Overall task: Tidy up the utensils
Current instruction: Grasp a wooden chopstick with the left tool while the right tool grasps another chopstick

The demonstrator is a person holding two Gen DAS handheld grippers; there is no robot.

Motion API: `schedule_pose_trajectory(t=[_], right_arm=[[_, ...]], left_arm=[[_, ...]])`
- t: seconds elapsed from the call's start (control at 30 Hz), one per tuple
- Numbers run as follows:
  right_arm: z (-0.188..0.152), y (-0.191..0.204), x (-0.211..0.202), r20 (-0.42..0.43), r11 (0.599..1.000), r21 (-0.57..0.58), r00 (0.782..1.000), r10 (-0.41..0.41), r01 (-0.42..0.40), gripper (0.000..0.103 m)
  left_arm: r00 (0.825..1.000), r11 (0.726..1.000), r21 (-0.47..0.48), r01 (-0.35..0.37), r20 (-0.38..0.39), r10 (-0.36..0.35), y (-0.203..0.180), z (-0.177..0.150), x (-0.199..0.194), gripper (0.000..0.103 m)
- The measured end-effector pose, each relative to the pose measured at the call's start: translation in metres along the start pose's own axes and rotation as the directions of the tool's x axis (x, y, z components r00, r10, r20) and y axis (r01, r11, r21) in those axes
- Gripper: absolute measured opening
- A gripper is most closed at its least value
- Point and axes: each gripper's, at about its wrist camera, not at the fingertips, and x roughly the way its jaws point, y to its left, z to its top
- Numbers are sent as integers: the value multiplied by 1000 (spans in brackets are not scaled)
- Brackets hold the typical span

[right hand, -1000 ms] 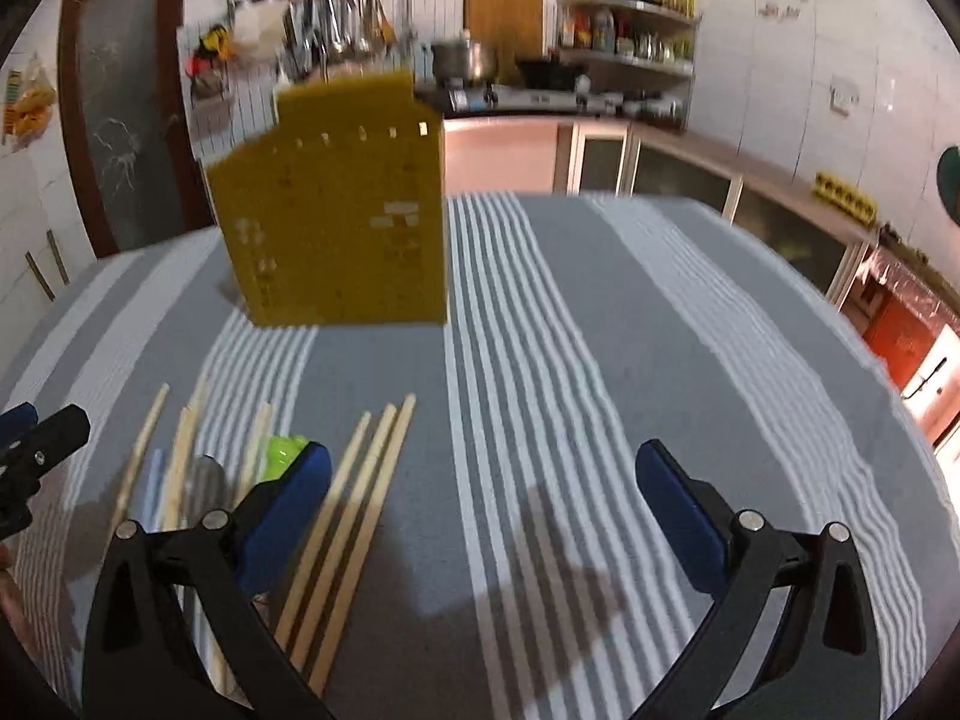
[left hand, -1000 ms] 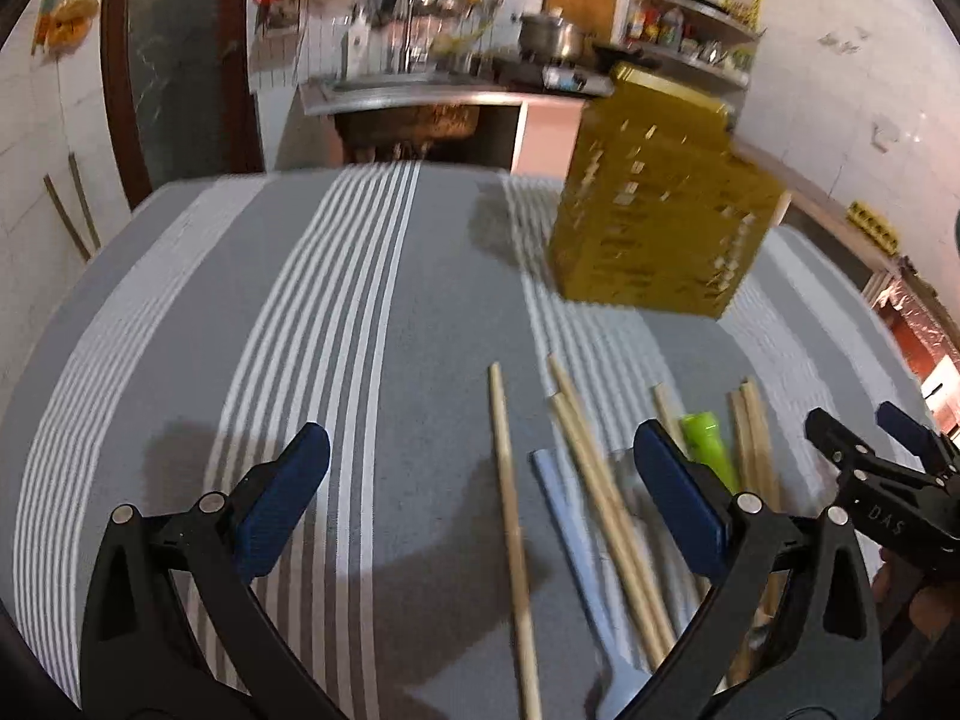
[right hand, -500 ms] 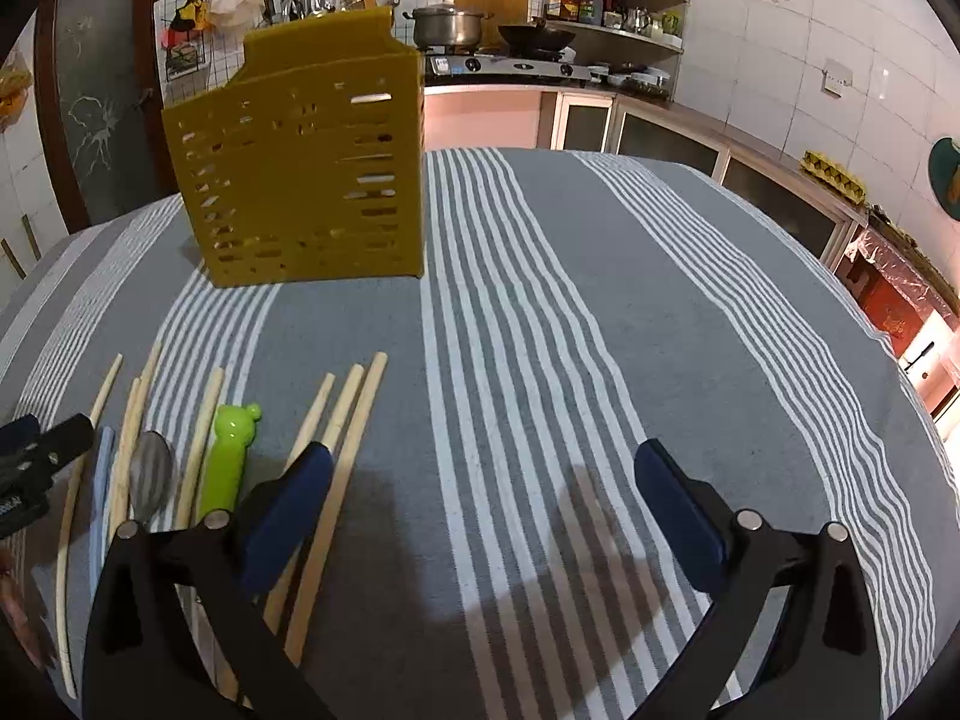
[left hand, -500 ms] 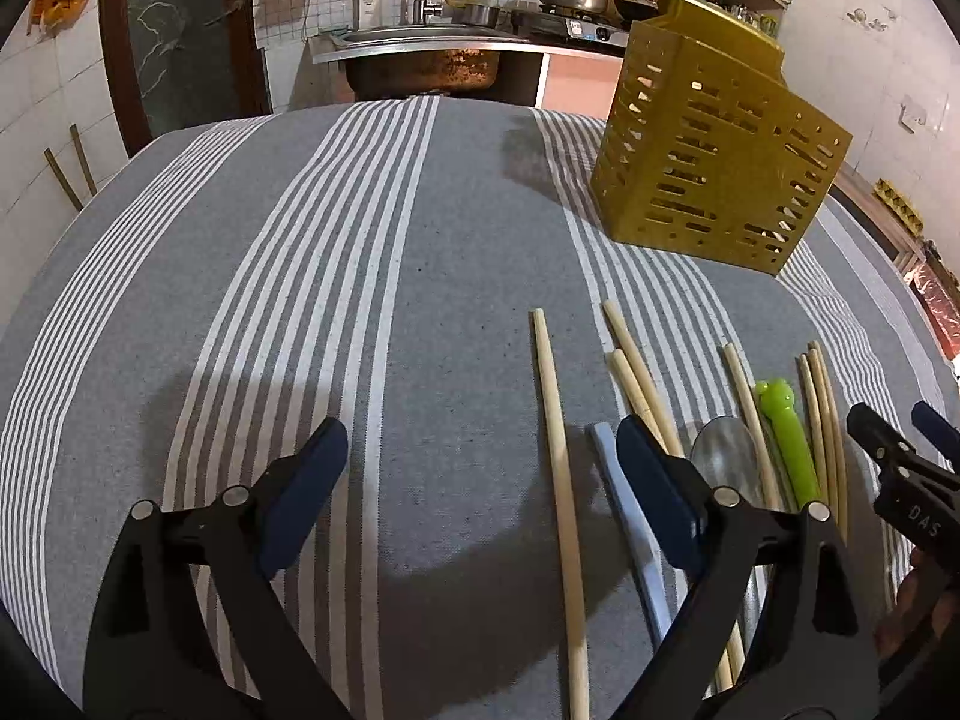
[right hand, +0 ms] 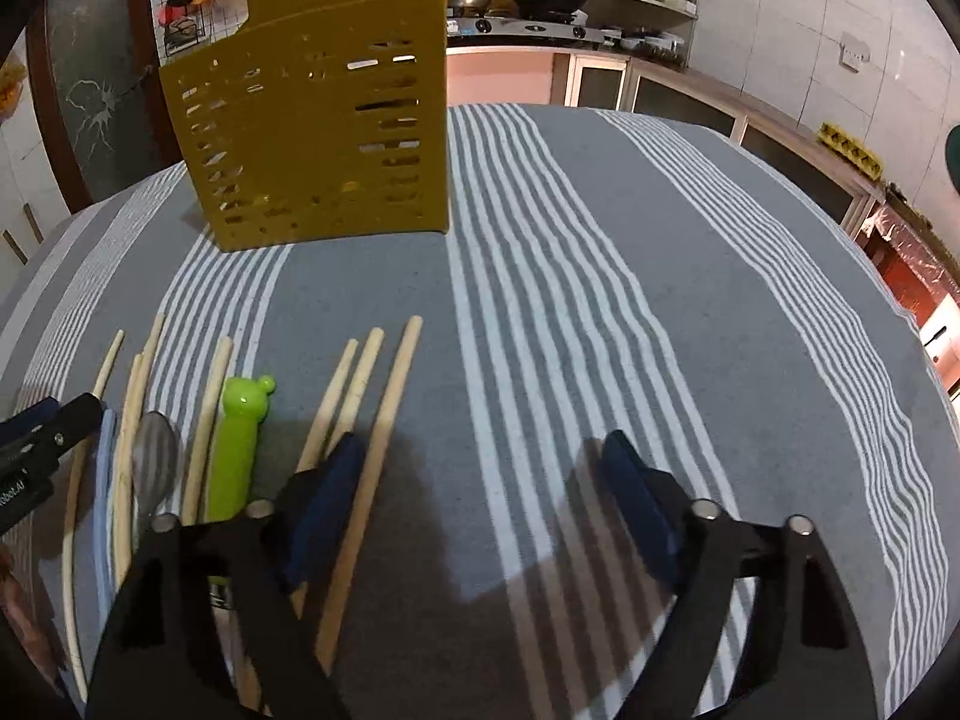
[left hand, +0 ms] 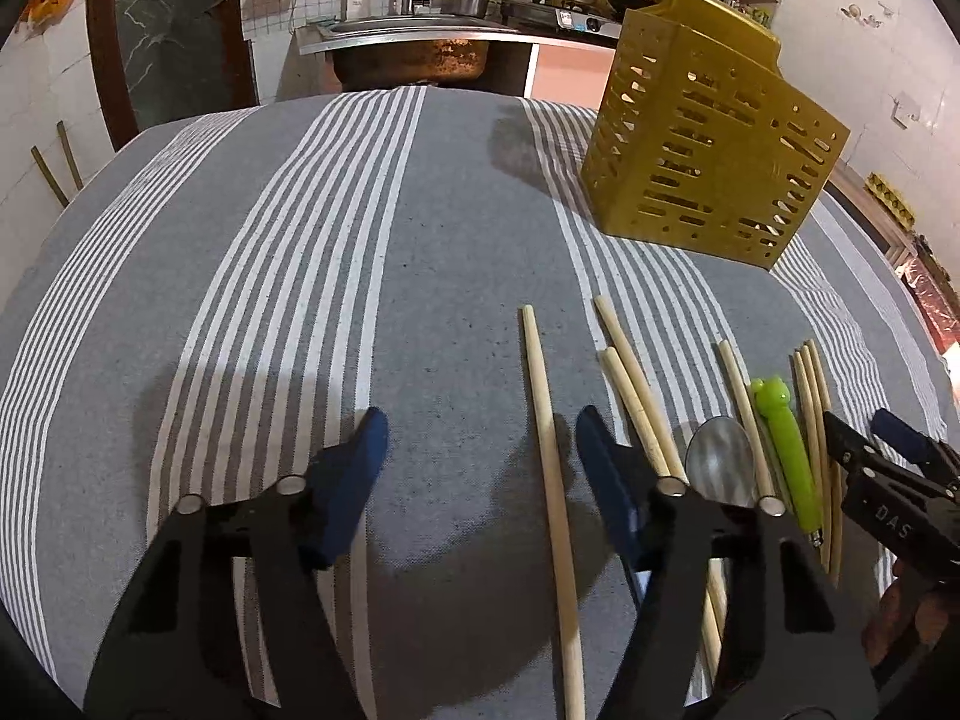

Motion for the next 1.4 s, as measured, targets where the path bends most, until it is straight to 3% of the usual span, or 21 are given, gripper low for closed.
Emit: schedule_pose_trajectory(t=[0.13, 0.43, 0.57, 0.7, 1.03, 1.23, 1.4], right_arm=[[5, 9, 1, -3, 1000, -11, 1000, 2, -2, 56], [15, 19, 6, -17, 1000, -7, 1000, 18, -18, 26], [16, 21, 7, -17, 1000, -11, 1000, 20, -21, 19], [19, 20, 8, -15, 1000, -7, 999, 28, -28, 10], [22, 5, -4, 31, 997, 21, 997, 69, -70, 10], [26, -5, -29, 118, 995, 26, 989, 94, -97, 9], [29, -15, -60, 225, 994, 7, 968, 106, -110, 6]], left_arm=[[1000, 1000, -4, 8, -10, -8, -1, 2, 2, 44], [998, 999, 48, -12, -65, 15, -22, 8, 11, 18], [995, 1000, 25, 12, -100, -10, -24, 15, 14, 5], [995, 1000, 27, 15, -99, -12, -25, 17, 16, 5], [998, 999, -3, 36, -45, -36, -22, 11, 6, 4], [997, 999, -22, 48, 55, -47, -22, 11, -24, 4], [984, 997, -24, 79, 161, -74, -25, 12, -59, 4]])
